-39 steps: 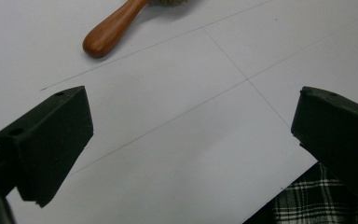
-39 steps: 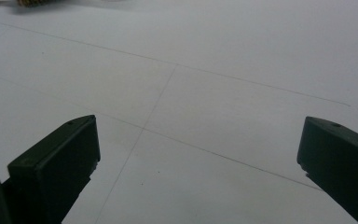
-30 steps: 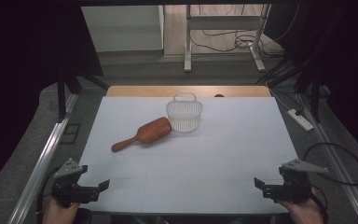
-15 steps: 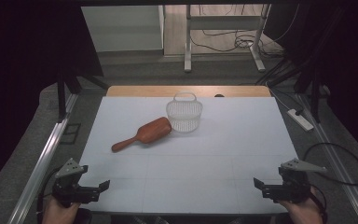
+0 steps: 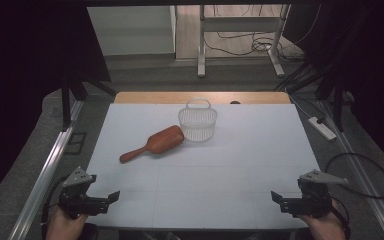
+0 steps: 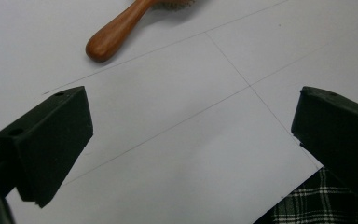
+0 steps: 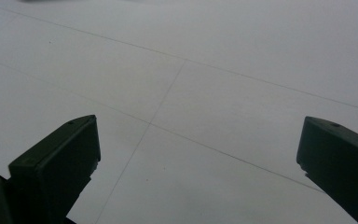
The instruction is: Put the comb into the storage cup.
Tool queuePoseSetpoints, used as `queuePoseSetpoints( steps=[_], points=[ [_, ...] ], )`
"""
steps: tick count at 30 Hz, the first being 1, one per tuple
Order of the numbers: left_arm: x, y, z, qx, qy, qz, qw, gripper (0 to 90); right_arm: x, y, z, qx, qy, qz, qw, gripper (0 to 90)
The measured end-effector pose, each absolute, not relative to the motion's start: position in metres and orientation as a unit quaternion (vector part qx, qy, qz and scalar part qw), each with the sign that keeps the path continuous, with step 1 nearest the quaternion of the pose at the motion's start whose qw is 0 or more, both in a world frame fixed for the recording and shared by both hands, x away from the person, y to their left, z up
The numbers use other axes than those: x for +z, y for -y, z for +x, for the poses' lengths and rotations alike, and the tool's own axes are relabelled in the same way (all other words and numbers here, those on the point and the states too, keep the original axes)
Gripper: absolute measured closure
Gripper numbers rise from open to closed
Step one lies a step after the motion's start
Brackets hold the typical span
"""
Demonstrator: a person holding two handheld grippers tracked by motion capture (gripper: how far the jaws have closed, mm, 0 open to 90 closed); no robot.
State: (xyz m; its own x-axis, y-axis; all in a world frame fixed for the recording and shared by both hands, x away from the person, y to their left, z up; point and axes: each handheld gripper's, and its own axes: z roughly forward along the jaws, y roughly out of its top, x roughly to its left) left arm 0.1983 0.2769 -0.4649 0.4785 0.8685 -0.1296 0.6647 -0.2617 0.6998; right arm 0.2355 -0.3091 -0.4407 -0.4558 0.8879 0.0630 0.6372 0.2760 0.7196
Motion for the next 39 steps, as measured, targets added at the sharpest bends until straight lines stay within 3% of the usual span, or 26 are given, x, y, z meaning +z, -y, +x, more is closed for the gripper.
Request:
queuePoseSetpoints(
  steps=[39],
  points=[
    [-0.469, -0.262, 0.248, 0.106, -0.459, 0.806, 0.358, 0.0, -0.441, 0.304, 0.235, 0.339, -0.791, 0.475, 0.184, 0.0]
  ],
)
